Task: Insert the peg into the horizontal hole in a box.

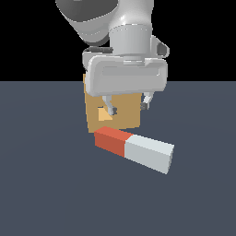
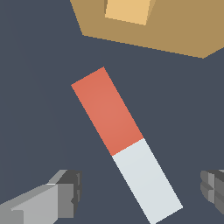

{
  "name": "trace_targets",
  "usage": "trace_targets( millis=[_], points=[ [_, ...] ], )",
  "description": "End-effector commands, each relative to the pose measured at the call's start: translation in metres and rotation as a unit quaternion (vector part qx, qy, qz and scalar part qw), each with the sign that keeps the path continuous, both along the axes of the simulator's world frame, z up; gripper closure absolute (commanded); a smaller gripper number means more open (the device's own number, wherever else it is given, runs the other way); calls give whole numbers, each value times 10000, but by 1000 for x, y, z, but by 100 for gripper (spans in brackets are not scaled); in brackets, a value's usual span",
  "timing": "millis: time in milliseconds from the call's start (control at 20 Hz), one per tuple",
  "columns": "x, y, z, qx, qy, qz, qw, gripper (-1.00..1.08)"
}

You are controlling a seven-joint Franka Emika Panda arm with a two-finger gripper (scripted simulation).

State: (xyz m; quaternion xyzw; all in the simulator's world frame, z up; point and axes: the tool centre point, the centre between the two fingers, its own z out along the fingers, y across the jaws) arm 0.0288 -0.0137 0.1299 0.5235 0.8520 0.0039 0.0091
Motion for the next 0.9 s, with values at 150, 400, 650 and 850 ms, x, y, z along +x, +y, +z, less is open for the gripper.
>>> trace_targets(
  millis=[150,400,650,850],
  points=[
    [10,-10,-15,1,24,681,9977,-92],
    [20,-18,-28,0,48,1313,9913,-92],
    [30,-23,-40,-2,69,1861,9825,-92],
    [36,-26,-47,-5,82,2190,9757,-92]
  ],
)
